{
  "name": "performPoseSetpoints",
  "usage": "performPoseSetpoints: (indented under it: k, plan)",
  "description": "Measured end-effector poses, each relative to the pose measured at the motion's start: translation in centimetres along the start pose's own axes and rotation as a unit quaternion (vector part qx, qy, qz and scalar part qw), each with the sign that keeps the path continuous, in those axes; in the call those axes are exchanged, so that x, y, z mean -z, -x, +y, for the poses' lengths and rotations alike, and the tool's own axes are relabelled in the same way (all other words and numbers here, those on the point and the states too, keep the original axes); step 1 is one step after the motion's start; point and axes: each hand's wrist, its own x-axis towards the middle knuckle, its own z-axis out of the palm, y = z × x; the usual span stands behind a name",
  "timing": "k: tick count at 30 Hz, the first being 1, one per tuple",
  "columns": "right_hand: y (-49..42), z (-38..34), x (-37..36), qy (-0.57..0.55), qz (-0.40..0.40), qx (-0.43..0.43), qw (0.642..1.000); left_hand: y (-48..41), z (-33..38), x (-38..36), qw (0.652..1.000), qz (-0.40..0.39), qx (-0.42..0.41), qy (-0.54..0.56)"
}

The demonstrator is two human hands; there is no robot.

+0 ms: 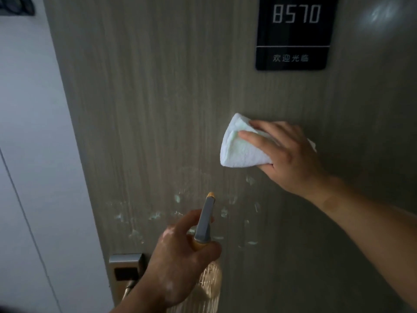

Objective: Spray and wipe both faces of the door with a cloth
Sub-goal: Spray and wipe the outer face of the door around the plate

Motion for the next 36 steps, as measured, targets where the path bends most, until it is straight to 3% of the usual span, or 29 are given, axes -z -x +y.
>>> performPoseSetpoints:
  k: [8,11,15,20,27,36]
  plan:
    - [0.9,-0.2,0.2,-0.025,-0.04,-0.005,0.999,-1.0,0.9,-2.4,1.0,-0.014,-0.014,0.021]
    - [1.7,-0.1,0.2,-0.027,-0.01,0.009,1.0,-1.1,0.7,-2.6,1.0,-0.01,-0.009,-0.001]
    - [1.6,-0.7,0.6,-0.083,-0.011,-0.097,0.992,-1.1,0.8,-3.1,1.0,0.0,0.002,-0.005]
    - [1.4,-1.6,0.8,-0.07,-0.022,-0.118,0.99,-0.8,1.3,-3.4,1.0,0.011,-0.003,0.008]
    - [-0.9,-0.8,2.1,0.074,0.124,-0.05,0.988,-0.8,1.6,-2.8,1.0,-0.001,-0.016,0.014]
    - [1.6,-2.8,0.2,0.027,-0.052,-0.043,0.997,-0.6,1.8,-2.7,0.999,0.012,-0.015,0.03]
